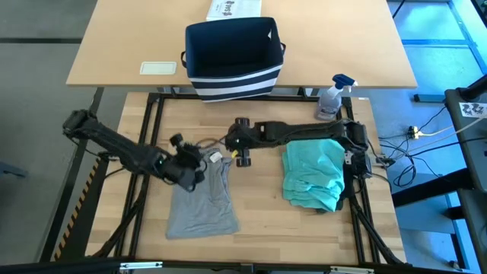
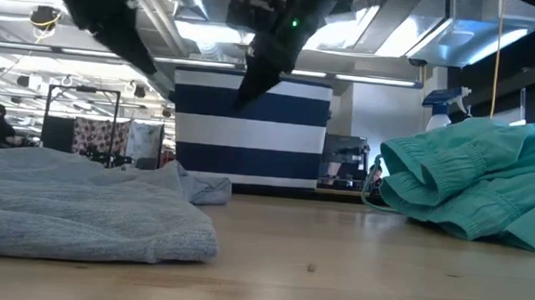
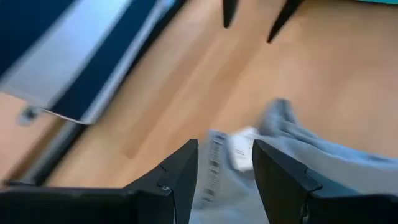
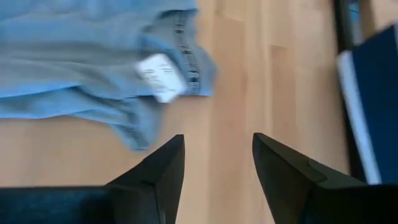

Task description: Fold Laundry from Bin

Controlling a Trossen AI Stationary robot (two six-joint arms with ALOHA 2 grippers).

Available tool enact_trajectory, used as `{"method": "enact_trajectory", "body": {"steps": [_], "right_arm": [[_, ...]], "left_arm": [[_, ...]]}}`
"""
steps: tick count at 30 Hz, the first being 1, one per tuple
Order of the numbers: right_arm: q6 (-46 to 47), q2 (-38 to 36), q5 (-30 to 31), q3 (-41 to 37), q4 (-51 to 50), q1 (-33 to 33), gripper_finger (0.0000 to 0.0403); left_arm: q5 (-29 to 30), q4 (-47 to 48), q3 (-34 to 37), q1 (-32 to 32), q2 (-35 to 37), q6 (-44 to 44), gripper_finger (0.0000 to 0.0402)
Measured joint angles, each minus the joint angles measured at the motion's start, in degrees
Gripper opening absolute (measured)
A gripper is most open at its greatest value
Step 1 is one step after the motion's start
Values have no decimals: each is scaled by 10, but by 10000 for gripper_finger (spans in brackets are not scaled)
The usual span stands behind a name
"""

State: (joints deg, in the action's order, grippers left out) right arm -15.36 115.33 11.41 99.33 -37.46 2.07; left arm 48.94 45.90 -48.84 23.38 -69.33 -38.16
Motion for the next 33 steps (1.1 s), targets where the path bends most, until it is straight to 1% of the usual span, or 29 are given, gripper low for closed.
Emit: {"method": "enact_trajectory", "body": {"steps": [4, 7, 9, 15, 17, 21, 26, 29, 33], "right_arm": [[-30, 0, 1, 0, 11, 41, 188], [-44, -4, 1, 0, 23, 79, 191], [-55, -11, 1, 0, 34, 103, 192], [-108, -55, -4, 0, 55, 158, 202], [-130, -74, -4, 0, 67, 171, 206], [-156, -107, 15, 0, 83, 199, 215], [-179, -123, 16, 0, 102, 238, 232], [-183, -118, -7, 0, 99, 267, 240], [-181, -110, -37, -1, 89, 300, 244]], "left_arm": [[13, -6, 0, -79, 27, 84, 147], [8, -26, 0, -150, 43, 157, 147], [-15, -65, 0, -196, 55, 224, 147], [-116, -262, 0, -324, 77, 462, 148], [-158, -292, -13, -367, 76, 517, 154], [-226, -293, -65, -446, 71, 575, 181], [-283, -291, -114, -513, 61, 624, 222], [-313, -283, -135, -549, 41, 633, 238], [-350, -274, -152, -584, -10, 662, 242]]}}
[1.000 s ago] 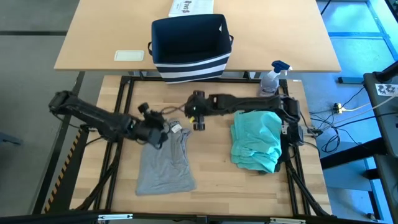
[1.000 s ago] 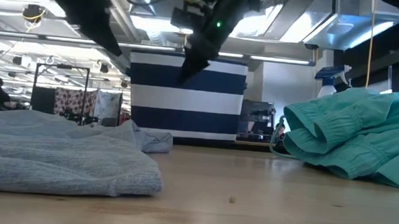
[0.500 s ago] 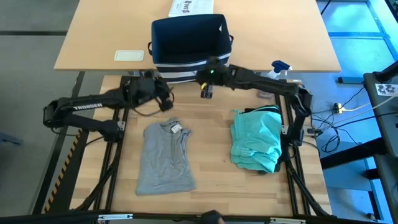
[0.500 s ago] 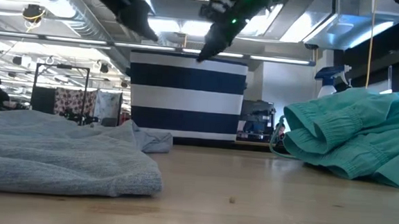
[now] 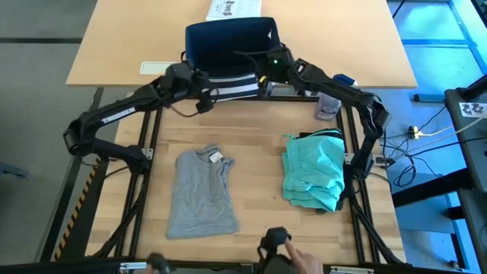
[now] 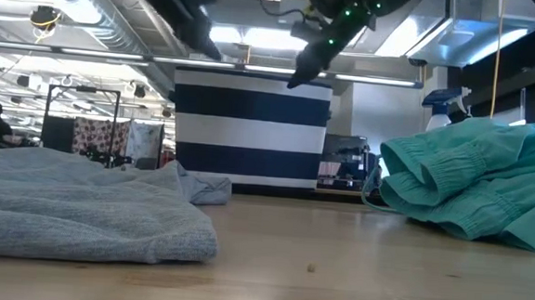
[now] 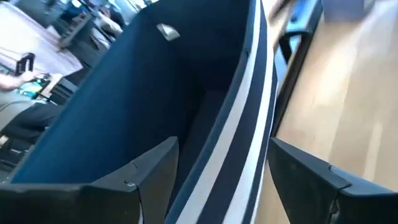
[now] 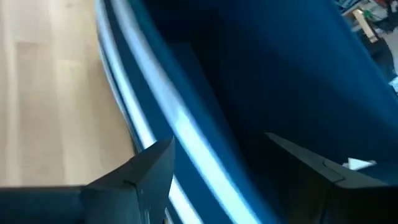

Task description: Fold Laundry from Bin

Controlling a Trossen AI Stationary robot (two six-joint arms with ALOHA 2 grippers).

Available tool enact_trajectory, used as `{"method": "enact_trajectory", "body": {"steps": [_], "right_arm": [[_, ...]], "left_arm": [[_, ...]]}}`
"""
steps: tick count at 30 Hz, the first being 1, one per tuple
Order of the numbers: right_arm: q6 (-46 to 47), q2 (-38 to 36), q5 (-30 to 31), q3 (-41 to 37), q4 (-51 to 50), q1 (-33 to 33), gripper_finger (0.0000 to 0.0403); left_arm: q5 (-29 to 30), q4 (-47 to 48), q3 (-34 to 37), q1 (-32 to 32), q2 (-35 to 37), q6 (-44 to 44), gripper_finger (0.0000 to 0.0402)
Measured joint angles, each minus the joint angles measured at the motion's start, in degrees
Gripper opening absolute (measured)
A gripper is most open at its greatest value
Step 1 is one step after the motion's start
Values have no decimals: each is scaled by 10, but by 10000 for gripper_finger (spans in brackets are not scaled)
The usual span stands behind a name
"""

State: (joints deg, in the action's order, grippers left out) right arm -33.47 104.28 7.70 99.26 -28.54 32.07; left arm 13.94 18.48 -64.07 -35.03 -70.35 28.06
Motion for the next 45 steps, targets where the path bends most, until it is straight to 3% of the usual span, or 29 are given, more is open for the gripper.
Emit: {"method": "enact_trajectory", "body": {"steps": [6, 9, 13, 15, 17, 20, 32, 45], "right_arm": [[-17, 1, -45, 0, -6, 35, 235], [-19, 1, -66, 1, -15, 45, 210], [-35, 1, -63, 2, -57, 43, 118], [-44, 0, -67, 2, -79, 40, 50], [-44, -1, -77, 3, -100, 33, 16], [-21, -5, -83, 0, -127, 14, 23], [38, -75, -69, 1, -194, -110, 7], [101, -59, -78, 1, -279, -206, 5]], "left_arm": [[-7, 4, -34, -60, -81, 25, 243], [-28, 23, -48, -77, -105, 23, 235], [-38, 71, -52, -78, -116, 40, 181], [-38, 88, -53, -72, -114, 47, 136], [-37, 114, -53, -66, -108, 41, 81], [-37, 165, -59, -49, -88, 8, 16], [-35, 362, -108, 80, 14, -123, 4], [-64, 442, -96, 206, 10, -263, 3]]}}
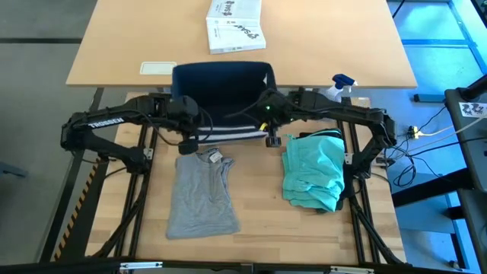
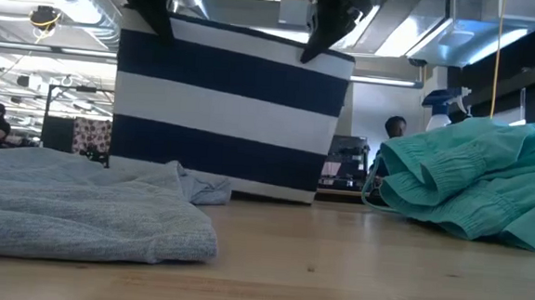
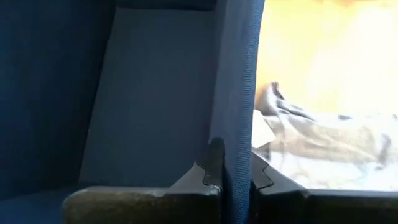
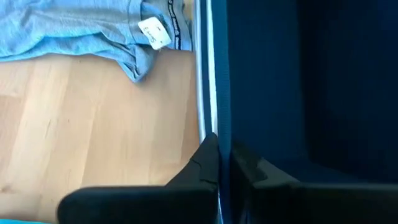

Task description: Fold Laundry from Bin

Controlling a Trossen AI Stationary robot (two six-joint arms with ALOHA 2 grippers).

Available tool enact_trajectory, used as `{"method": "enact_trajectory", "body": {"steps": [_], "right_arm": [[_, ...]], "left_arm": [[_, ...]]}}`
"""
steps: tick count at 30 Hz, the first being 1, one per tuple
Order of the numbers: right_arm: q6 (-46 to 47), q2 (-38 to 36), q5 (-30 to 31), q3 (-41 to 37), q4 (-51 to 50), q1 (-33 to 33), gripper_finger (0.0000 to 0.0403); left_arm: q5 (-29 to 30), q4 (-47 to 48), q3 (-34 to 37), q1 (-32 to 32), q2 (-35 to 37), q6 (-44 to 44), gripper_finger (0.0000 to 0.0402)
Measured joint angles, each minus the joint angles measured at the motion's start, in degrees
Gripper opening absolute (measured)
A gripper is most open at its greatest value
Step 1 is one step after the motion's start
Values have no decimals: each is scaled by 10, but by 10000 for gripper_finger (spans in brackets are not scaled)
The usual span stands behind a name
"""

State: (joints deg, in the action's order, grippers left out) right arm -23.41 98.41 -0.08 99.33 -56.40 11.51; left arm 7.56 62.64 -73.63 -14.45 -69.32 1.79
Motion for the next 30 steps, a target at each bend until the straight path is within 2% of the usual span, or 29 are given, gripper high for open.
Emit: {"method": "enact_trajectory", "body": {"steps": [3, 6, 10, 14, 19, 22, 25, 30], "right_arm": [[10, 0, 24, 0, 10, -13, 19], [11, 0, 57, 0, 14, -23, 53], [6, 0, 85, 0, 9, -26, 116], [2, 0, 114, -1, 13, -26, 184], [-25, -3, 163, 0, 13, -26, 251], [-27, -10, 175, 12, 4, -26, 269], [-26, -19, 176, 37, -11, -26, 271], [-20, -28, 175, 73, -25, -41, 262]], "left_arm": [[-6, 24, 0, 18, 0, -16, 12], [-7, 34, 0, 23, 0, -29, 27], [3, 49, 1, 22, 0, -19, 54], [44, 61, -2, 23, 0, -4, 85], [81, 78, -45, 23, 0, 30, 125], [90, 96, -99, 23, 0, 33, 145], [91, 105, -153, 38, 0, 33, 156], [87, 112, -185, 114, 1, 36, 158]]}}
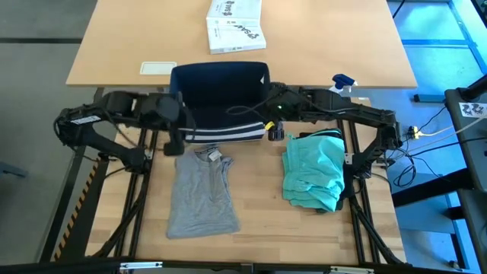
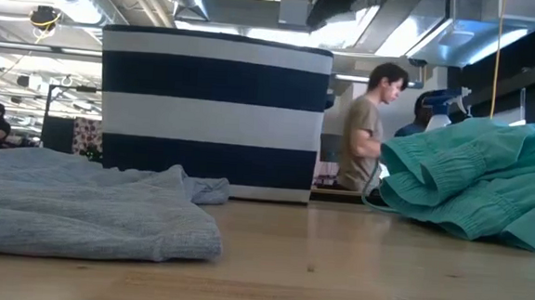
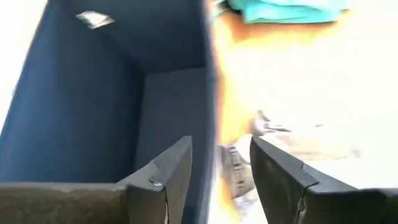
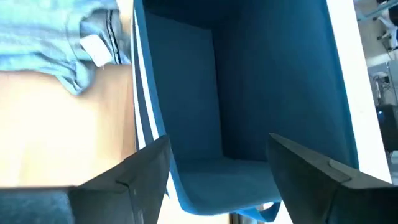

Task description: Fold Laundry from Bin

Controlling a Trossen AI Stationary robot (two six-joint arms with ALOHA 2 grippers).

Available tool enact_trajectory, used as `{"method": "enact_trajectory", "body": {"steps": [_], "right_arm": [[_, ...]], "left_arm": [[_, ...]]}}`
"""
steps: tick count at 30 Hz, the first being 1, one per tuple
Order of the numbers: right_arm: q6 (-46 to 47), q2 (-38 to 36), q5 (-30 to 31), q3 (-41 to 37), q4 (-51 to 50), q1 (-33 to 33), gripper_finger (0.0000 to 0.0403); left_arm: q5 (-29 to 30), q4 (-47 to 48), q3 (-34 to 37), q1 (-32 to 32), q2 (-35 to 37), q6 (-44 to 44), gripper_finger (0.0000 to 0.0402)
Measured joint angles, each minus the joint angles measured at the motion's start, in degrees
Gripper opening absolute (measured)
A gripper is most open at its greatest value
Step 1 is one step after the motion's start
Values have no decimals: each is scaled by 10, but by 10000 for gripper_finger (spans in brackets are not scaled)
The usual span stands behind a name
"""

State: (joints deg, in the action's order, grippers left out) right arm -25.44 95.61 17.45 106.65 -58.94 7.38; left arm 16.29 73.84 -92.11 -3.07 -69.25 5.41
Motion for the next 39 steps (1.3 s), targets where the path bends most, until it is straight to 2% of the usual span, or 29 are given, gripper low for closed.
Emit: {"method": "enact_trajectory", "body": {"steps": [4, 8, 15, 20, 24, 30, 39], "right_arm": [[5, 0, -4, 7, -1, -21, 257], [10, 0, -4, 7, -13, -44, 257], [33, 0, 10, 7, -13, -82, 257], [55, 0, 12, 7, -7, -99, 257], [78, 0, 16, 7, -5, -109, 257], [110, 3, 15, 7, 1, -129, 257], [148, 4, 15, 6, 20, -148, 257]], "left_arm": [[-4, -14, 43, 103, -14, -56, 158], [-1, -76, 133, 220, -58, -111, 158], [-14, -294, 259, 371, -164, -205, 158], [-38, -439, 280, 442, -244, -252, 158], [-38, -514, 280, 471, -298, -287, 158], [-68, -517, 280, 479, -345, -363, 158], [-84, -421, 280, 476, -344, -421, 158]]}}
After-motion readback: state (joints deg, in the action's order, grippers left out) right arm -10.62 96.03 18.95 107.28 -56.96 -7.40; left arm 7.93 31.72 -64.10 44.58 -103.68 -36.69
